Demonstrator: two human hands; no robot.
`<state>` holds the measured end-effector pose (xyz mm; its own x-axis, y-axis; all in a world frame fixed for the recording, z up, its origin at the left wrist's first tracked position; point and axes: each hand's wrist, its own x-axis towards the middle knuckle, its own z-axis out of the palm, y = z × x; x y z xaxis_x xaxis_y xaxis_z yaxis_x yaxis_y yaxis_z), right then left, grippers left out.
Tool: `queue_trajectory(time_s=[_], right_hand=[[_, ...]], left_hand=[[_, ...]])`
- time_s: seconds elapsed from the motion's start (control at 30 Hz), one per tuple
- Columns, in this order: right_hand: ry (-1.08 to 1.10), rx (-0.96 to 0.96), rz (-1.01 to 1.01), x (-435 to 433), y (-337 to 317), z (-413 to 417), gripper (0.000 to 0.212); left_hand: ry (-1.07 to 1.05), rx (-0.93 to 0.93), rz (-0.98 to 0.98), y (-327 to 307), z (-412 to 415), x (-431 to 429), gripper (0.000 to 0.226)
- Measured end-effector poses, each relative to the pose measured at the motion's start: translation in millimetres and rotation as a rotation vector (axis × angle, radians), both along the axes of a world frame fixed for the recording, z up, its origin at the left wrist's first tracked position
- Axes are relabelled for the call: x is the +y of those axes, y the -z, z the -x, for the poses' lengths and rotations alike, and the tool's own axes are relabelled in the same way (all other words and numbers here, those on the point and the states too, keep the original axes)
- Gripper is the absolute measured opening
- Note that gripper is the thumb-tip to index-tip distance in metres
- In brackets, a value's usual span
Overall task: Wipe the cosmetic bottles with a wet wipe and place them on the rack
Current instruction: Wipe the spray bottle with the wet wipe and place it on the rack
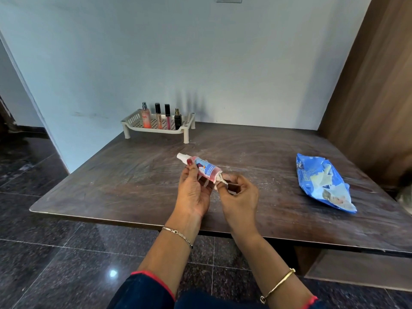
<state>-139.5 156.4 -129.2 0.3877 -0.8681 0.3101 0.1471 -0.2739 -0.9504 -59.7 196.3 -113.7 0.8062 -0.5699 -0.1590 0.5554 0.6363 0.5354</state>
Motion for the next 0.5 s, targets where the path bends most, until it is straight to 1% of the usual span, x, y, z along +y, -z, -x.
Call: queue_trajectory(time_s=[0.1, 0.17, 0.2, 0.27, 0.33, 0.43, 0.5], right_hand=[[-0.059, -0.074, -0.086, -1, -7, 2, 0.020], [-0.061, -0.119, -0.084, -7, -16, 2, 0.020], [-0.051, -0.120, -0.054, -12, -20, 2, 0.020], [-0.030, -0.061, 0.058, -25, -25, -1, 0.022], [-0.065, 0.005, 0.179, -35, -30, -5, 0.023], [-0.142, 0.079, 0.329, -38, -37, -12, 0.020], [-0.188, 0.124, 0.417, -33, -40, -12, 0.019]], left_hand=[[-0.011, -0.078, -0.032, 0, -3, 1, 0.019], [0.028, -0.135, -0.049, 0, -4, 5, 0.015], [0.061, -0.155, -0.055, 1, -4, 6, 0.016], [0.143, -0.182, -0.059, 2, -3, 10, 0.019], [0.207, -0.184, -0.049, 0, 0, 12, 0.021], [0.241, -0.112, -0.015, -2, 4, 8, 0.023], [0.252, -0.080, 0.014, -5, 5, 5, 0.029]])
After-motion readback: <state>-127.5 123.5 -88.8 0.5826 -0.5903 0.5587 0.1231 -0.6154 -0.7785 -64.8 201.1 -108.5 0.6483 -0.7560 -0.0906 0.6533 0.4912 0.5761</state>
